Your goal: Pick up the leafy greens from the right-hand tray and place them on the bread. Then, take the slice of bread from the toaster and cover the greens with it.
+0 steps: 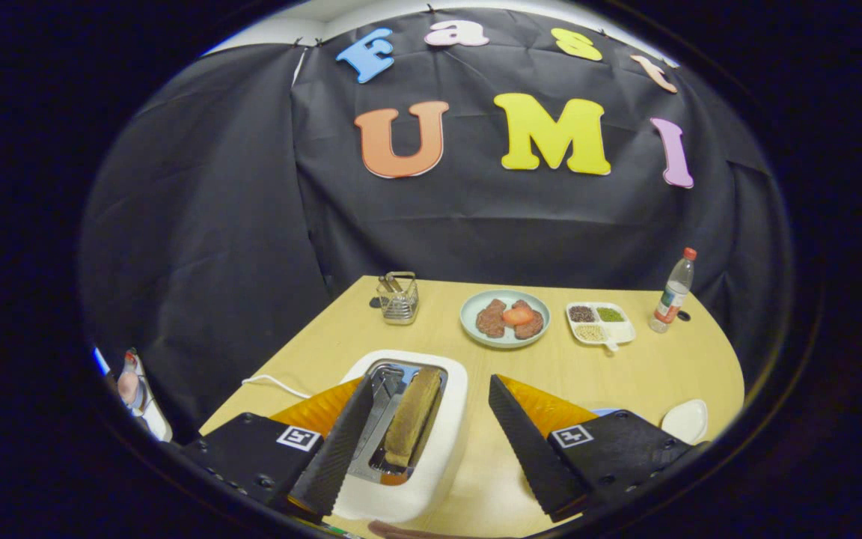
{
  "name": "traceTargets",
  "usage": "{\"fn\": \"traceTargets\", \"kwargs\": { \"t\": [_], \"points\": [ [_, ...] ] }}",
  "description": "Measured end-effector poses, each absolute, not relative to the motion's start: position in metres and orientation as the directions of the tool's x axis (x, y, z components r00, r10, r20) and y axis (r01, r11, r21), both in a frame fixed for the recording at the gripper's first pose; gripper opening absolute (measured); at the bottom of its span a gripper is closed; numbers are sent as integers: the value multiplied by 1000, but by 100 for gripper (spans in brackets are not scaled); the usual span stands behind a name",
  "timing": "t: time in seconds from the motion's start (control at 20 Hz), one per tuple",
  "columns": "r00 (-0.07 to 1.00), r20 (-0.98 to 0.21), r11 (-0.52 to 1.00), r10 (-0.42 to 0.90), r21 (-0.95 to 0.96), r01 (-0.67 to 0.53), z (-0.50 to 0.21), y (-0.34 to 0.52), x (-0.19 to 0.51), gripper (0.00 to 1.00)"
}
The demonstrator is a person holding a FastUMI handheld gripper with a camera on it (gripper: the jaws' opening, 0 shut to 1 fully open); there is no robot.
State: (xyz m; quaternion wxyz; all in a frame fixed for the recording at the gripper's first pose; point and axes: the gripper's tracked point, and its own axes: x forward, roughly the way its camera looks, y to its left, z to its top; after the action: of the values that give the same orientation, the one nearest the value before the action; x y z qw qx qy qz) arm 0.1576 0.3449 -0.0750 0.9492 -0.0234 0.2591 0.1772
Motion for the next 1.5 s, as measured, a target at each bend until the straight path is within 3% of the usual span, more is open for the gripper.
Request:
{"fn": "traceTargets", "kwargs": {
  "t": [0.1, 0.35, 0.5, 0.55, 0.65, 0.95, 1.5],
  "points": [
    [786, -523, 933, 329, 52, -356, -83, 357, 162, 96],
    [720, -634, 945, 281, 52, -324, -111, 362, 158, 78],
    [720, -639, 948, 270, 46, -314, -107, 358, 160, 47],
    [701, -660, 948, 272, 59, -312, -111, 361, 156, 31],
    [685, -674, 949, 277, 80, -305, -109, 361, 153, 17],
    [686, -671, 943, 283, 66, -325, -88, 359, 143, 17],
    [764, -562, 942, 316, 87, -325, -5, 338, 134, 17]
  ]
}}
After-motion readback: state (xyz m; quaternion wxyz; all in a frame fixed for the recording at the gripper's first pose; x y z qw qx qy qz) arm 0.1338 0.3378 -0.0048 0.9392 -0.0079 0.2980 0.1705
